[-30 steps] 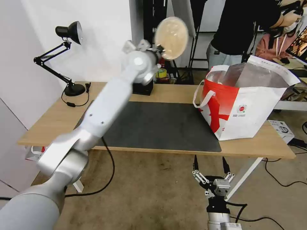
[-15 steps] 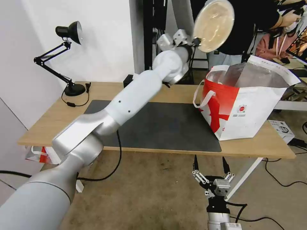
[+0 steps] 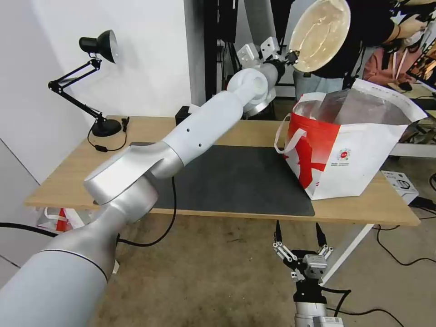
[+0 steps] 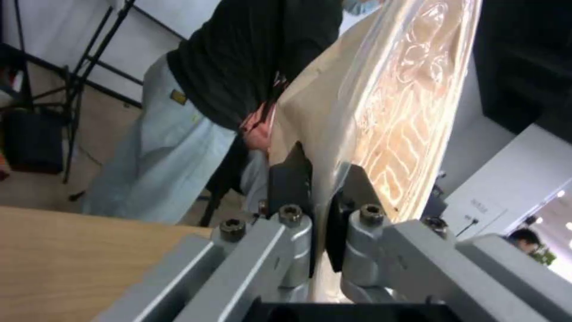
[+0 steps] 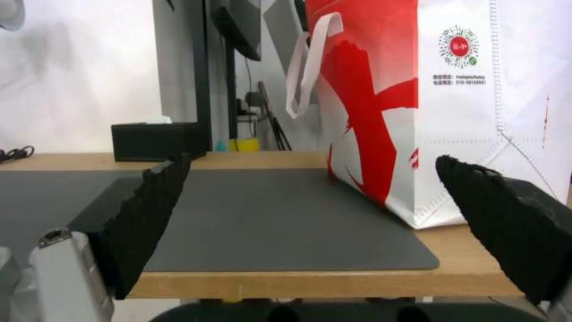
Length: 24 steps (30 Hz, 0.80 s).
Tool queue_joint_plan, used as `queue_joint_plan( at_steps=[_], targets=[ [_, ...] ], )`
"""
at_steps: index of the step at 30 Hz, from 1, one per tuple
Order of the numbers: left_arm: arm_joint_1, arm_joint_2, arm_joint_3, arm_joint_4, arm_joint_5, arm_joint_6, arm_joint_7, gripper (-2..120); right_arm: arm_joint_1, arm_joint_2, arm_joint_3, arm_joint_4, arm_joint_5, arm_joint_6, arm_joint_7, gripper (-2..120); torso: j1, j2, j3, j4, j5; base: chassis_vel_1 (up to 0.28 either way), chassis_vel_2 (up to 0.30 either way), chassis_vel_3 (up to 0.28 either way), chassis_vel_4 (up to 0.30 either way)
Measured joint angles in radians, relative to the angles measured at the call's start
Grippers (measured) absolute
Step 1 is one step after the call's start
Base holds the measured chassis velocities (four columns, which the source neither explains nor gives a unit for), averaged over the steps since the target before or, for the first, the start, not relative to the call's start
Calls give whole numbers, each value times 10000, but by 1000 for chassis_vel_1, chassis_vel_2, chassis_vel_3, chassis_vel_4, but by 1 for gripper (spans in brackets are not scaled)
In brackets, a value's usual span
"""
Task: Pick up the trash from the table and place it into the takeout bag.
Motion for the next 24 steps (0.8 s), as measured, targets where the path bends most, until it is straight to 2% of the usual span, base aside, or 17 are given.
queue_joint_plan(
  at_steps=[8, 24],
  targets=[
    [97, 20, 596, 378, 62, 124, 339, 1, 0, 0, 0, 0, 0, 0, -1, 100, 0, 0, 1, -2, 0, 0, 0, 0, 0],
    [366, 32, 809, 341, -4, 489, 932, 1, 0, 0, 0, 0, 0, 0, -1, 100, -1, 0, 0, -2, 0, 0, 0, 0, 0]
  ],
)
